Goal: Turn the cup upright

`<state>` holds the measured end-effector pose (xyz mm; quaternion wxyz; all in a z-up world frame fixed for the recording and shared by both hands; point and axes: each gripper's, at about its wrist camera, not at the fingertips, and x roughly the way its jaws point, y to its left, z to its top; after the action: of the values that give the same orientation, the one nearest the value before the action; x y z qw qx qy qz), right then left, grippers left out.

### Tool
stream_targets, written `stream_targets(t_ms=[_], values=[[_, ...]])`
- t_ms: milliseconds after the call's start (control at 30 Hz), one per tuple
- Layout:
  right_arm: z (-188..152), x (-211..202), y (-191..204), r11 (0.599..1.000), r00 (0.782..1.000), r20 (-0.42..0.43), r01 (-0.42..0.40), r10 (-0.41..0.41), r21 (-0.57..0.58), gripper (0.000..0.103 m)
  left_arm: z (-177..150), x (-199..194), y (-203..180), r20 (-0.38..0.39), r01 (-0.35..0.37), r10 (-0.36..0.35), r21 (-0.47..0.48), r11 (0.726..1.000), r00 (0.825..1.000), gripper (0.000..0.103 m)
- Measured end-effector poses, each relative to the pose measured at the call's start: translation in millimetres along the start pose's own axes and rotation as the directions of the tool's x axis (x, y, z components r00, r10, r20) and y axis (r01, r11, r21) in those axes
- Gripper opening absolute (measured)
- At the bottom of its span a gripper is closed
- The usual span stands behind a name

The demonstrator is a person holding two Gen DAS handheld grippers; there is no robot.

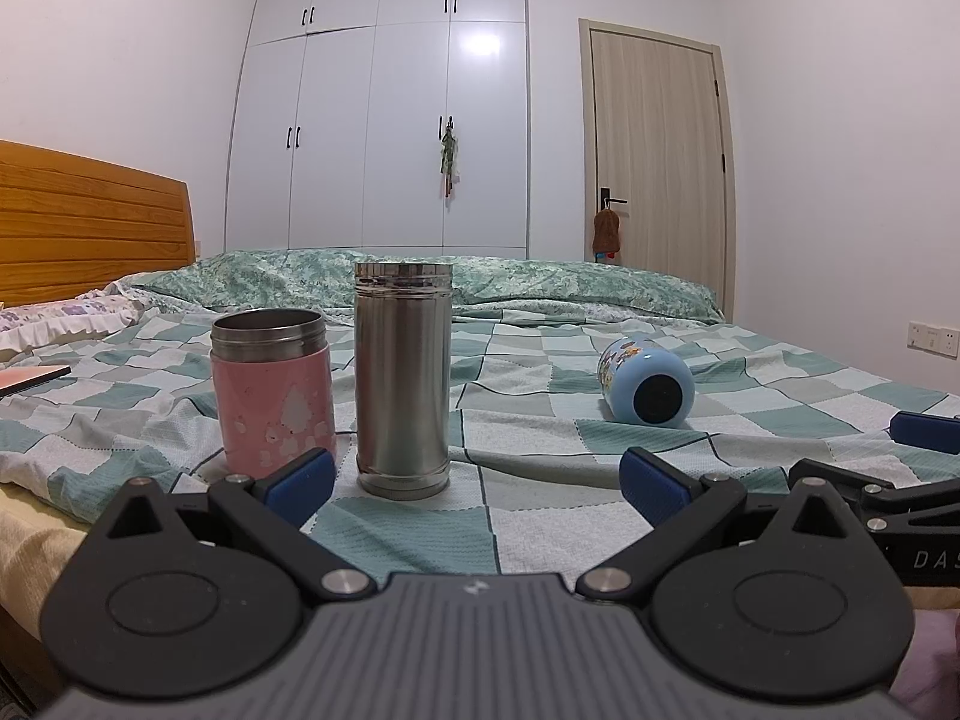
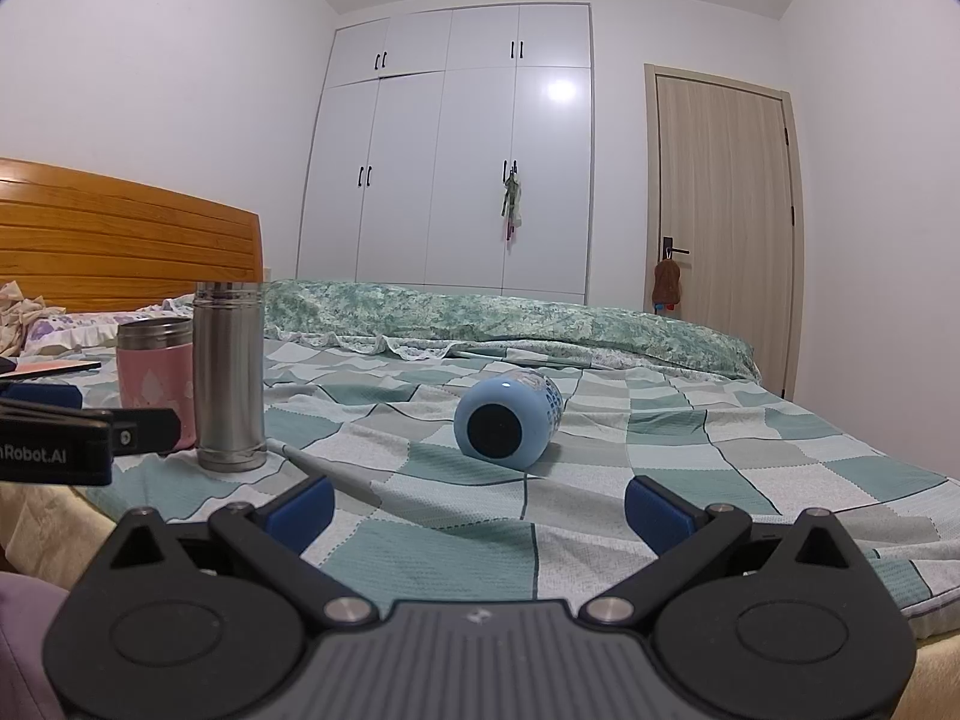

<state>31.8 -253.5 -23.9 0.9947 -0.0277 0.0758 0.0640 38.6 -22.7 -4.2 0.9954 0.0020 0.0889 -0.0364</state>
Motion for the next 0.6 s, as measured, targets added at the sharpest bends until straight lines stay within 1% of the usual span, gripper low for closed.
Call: stream_targets(t_ms=[600], values=[[-0.3,-0.1,0.0,1.000,1.000,0.001,0.000,0.000,-0.001,0.103,0.4,0.0,-0.3,-0.003,-0.009,0.009,-0.003,1.000,1.000,0.103]])
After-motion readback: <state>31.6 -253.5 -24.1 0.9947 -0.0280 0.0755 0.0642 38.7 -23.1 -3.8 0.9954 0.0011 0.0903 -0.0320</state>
